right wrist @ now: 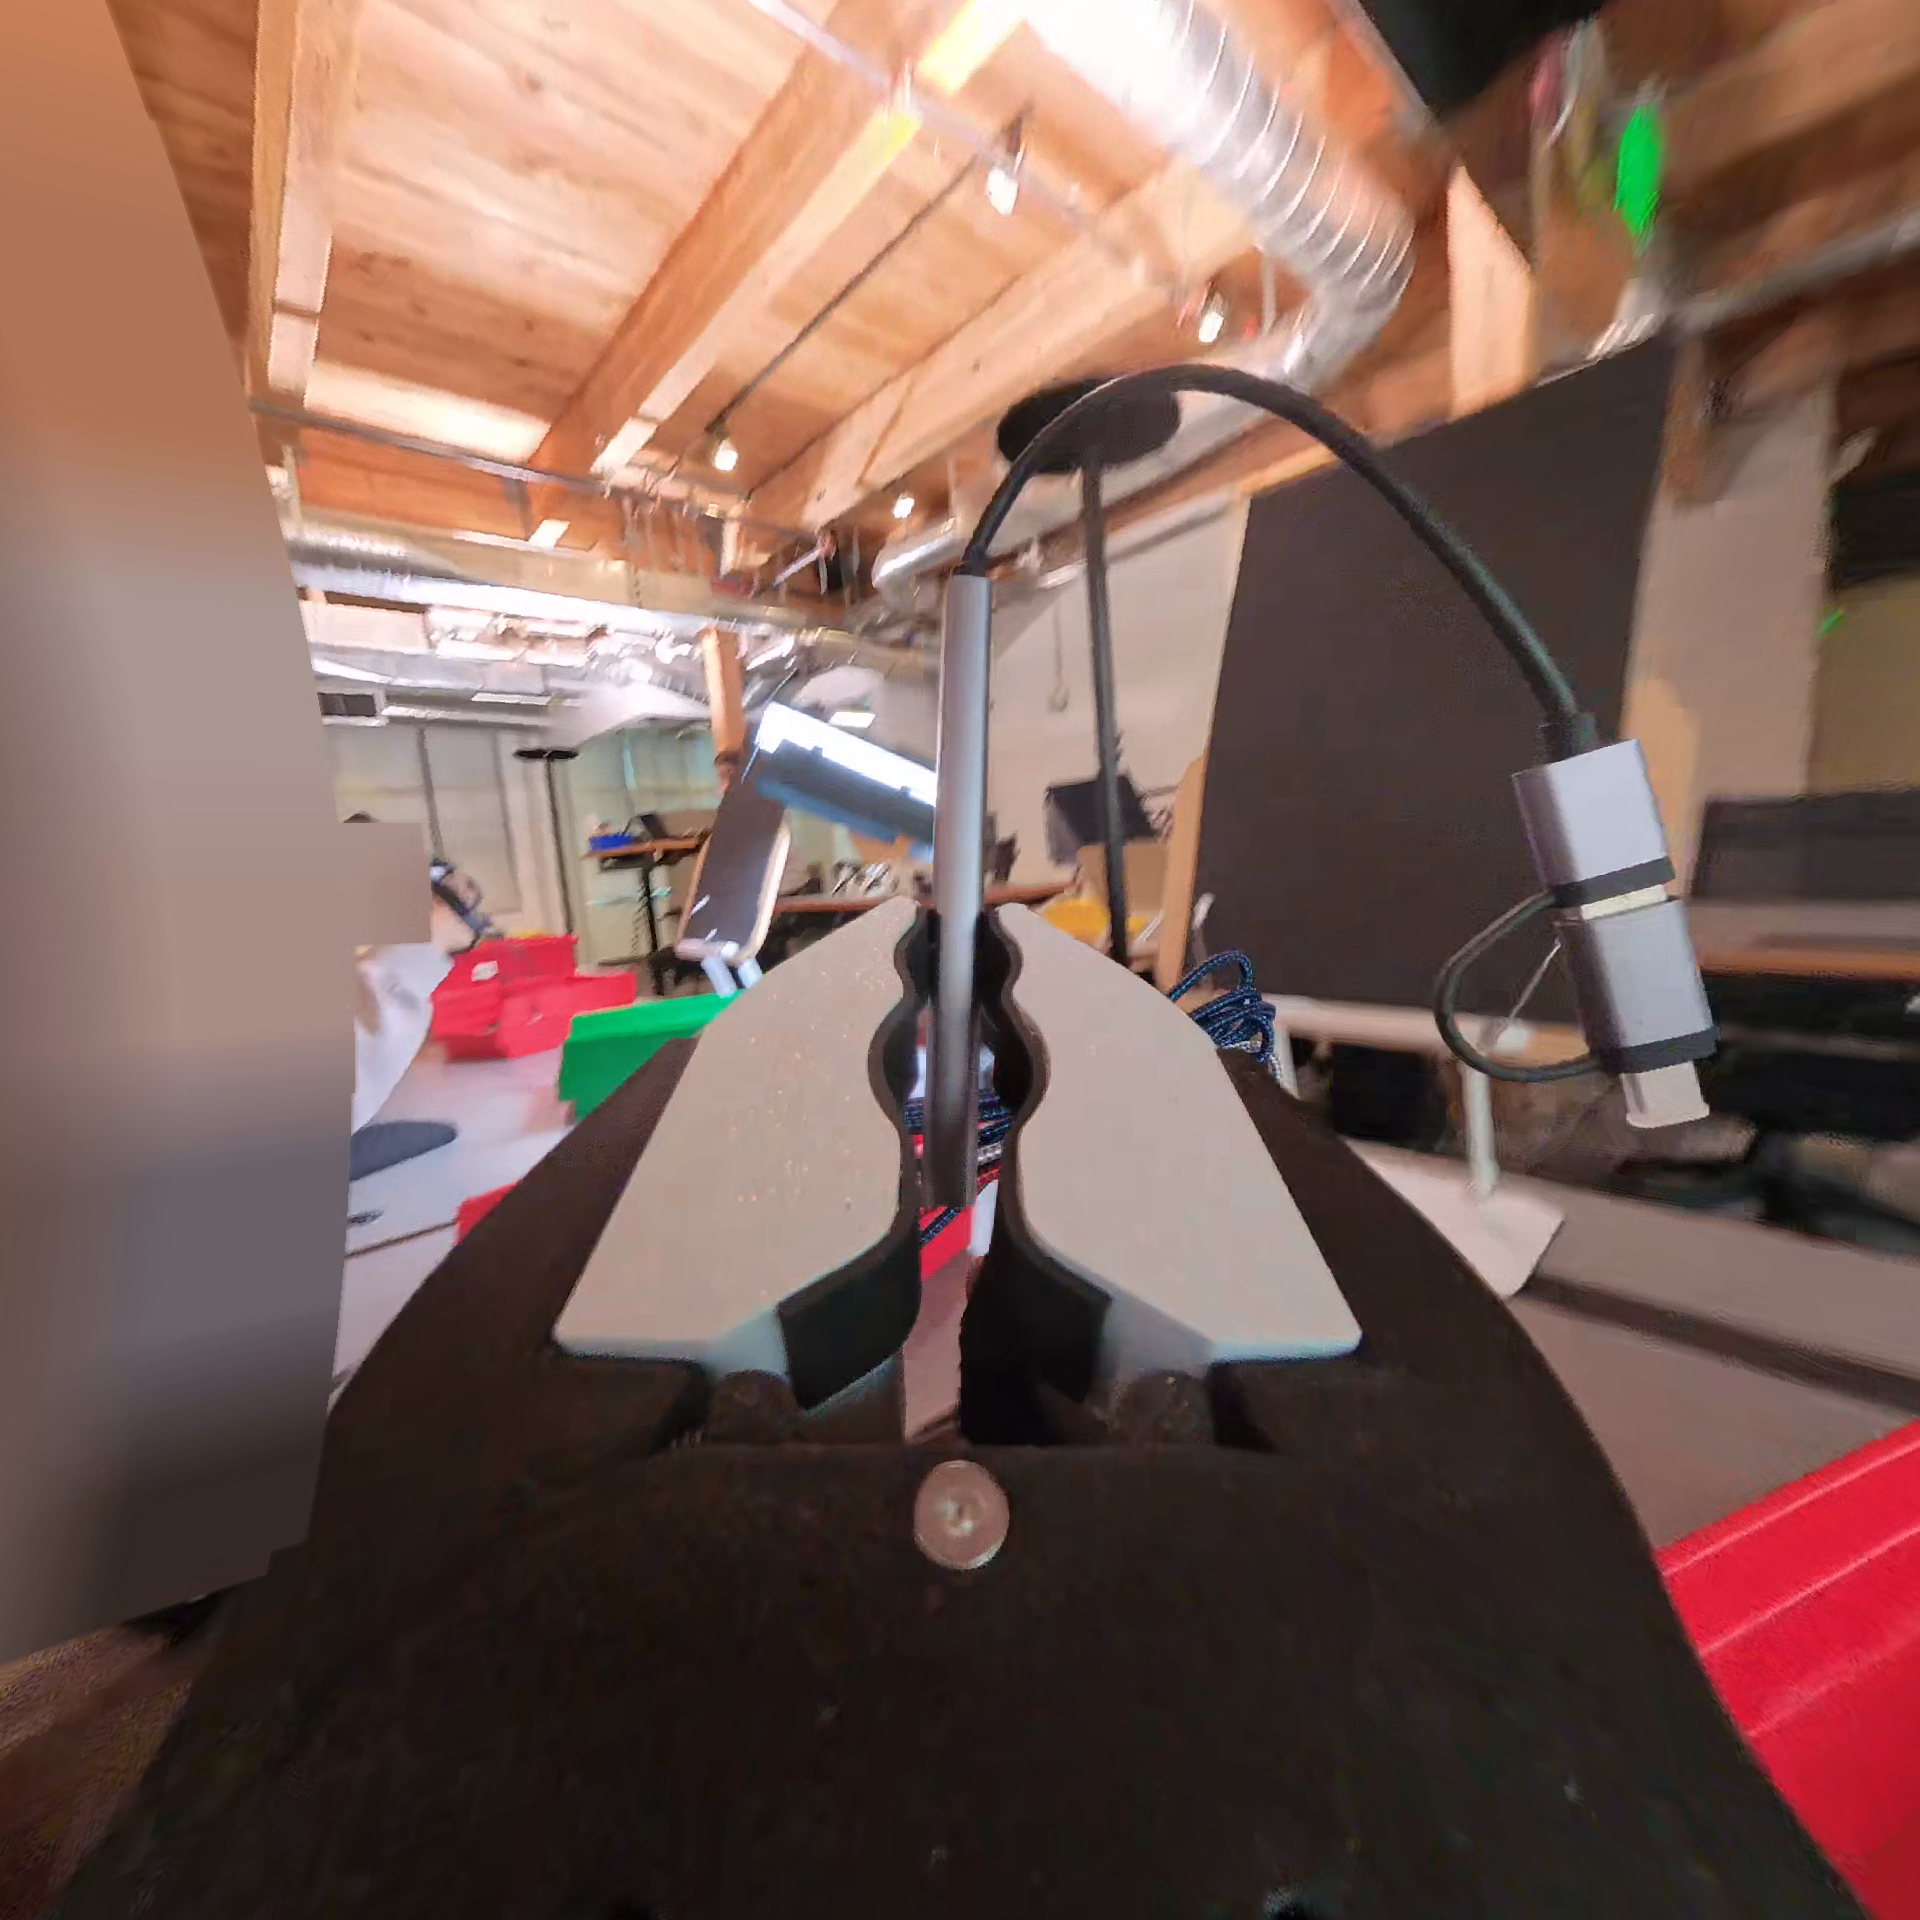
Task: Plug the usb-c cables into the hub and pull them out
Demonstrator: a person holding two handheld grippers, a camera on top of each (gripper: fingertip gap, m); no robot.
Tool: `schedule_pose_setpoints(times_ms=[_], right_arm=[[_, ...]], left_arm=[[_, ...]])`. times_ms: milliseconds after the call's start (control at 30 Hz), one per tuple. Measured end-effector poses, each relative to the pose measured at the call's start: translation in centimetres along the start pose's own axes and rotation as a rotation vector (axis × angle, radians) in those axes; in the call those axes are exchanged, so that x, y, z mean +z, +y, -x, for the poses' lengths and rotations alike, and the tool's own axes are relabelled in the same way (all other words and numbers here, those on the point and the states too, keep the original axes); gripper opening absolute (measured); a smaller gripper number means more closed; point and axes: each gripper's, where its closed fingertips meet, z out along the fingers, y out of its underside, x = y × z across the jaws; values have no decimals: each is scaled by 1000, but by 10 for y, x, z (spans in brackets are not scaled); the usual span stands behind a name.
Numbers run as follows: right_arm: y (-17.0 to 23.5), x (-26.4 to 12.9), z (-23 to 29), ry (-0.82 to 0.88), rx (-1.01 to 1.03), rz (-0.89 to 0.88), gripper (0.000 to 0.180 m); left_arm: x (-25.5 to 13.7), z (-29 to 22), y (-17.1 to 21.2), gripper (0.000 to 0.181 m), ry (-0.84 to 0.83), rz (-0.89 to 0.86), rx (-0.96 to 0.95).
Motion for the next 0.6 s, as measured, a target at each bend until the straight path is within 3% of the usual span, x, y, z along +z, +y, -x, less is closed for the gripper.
schedule_pose_setpoints(times_ms=[167, 300, 500, 600], right_arm=[[-81, -7, -22, 159, -262, -161, 8], [-122, -28, -44, 393, -566, -232, 8], [-104, -48, -90, 553, -822, -110, 8], [-71, -50, -116, 575, -1088, 19, 8]], left_arm=[[-3, 13, -4, 43, -20, -34, -116], [-1, 10, -1, 40, -4, -11, -113], [0, 4, 2, 37, 19, 3, -76], [-1, 8, 1, 36, 13, 1, -103]])
